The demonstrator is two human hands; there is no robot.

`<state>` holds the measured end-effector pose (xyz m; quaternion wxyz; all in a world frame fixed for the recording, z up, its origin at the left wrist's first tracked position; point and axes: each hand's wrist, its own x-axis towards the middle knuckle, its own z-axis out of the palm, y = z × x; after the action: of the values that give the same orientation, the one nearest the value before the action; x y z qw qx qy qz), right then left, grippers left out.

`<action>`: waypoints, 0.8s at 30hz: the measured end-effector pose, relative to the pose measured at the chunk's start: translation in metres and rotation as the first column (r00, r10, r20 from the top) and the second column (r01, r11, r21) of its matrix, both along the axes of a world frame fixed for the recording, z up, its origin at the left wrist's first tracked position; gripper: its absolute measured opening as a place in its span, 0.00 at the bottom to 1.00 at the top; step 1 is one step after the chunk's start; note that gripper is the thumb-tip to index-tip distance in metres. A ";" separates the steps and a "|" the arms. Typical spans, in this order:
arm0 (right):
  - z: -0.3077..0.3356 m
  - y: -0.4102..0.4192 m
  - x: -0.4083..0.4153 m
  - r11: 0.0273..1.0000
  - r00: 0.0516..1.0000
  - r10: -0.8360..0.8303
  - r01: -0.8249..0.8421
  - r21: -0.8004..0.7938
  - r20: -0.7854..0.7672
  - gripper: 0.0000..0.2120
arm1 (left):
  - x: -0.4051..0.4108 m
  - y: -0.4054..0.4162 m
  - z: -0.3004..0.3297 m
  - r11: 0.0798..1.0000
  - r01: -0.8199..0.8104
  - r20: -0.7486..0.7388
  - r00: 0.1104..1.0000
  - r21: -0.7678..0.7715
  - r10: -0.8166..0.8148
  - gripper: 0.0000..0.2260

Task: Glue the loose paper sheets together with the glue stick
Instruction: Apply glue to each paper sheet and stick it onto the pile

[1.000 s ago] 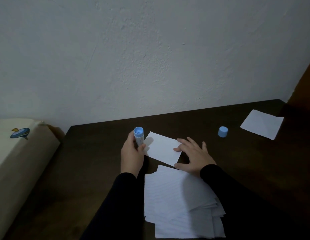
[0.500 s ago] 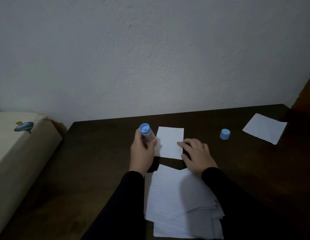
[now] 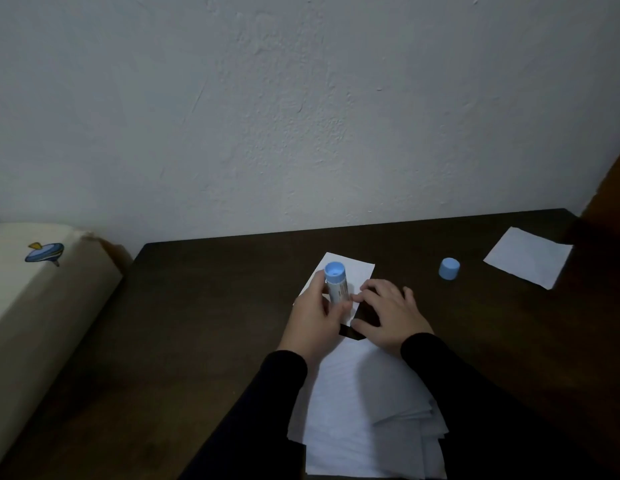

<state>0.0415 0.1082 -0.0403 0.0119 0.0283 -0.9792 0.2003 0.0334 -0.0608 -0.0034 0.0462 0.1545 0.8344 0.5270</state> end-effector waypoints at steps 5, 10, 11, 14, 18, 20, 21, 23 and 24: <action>0.003 -0.003 -0.001 1.000 1.000 -0.021 0.021 0.004 0.014 0.19 | -0.005 -0.004 0.000 0.996 0.052 -0.013 0.999 -0.071 -0.053 0.12; 0.003 -0.003 -0.003 1.000 0.998 -0.023 0.022 0.018 0.051 0.21 | -0.010 -0.007 0.004 0.995 0.058 0.026 0.998 -0.083 -0.056 0.15; 0.003 -0.003 -0.003 1.000 0.998 -0.021 0.020 0.020 0.057 0.21 | -0.010 -0.008 0.006 0.995 0.057 0.040 0.998 -0.079 -0.054 0.16; 0.003 -0.004 -0.004 0.999 0.997 -0.031 0.029 0.033 0.072 0.22 | -0.012 -0.011 0.007 0.997 0.045 0.059 0.997 -0.064 -0.041 0.17; 0.001 -0.002 -0.005 0.999 0.997 -0.032 0.030 0.029 0.072 0.22 | -0.014 -0.014 0.004 0.998 0.008 0.050 0.999 -0.057 -0.005 0.20; 0.000 -0.002 -0.005 0.999 0.997 -0.030 0.028 0.027 0.065 0.22 | -0.018 -0.017 0.003 0.998 -0.028 0.054 0.998 -0.049 0.031 0.22; 0.000 -0.002 -0.005 0.999 0.998 -0.029 0.028 0.030 0.060 0.22 | -0.020 -0.019 0.003 0.998 -0.046 0.058 0.997 -0.042 0.049 0.23; 0.000 -0.002 -0.005 0.999 0.998 -0.028 0.026 0.034 0.058 0.22 | -0.022 -0.021 0.003 0.997 -0.071 0.067 0.995 -0.030 0.073 0.24; 0.000 -0.002 -0.005 0.999 0.998 -0.027 0.025 0.036 0.059 0.22 | -0.023 -0.022 0.002 0.996 -0.080 0.064 0.995 -0.029 0.082 0.24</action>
<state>0.0360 0.1063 -0.0407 -0.0150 0.0098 -0.9828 0.1837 0.0100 -0.0830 -0.0010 0.0539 0.1026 0.8448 0.5223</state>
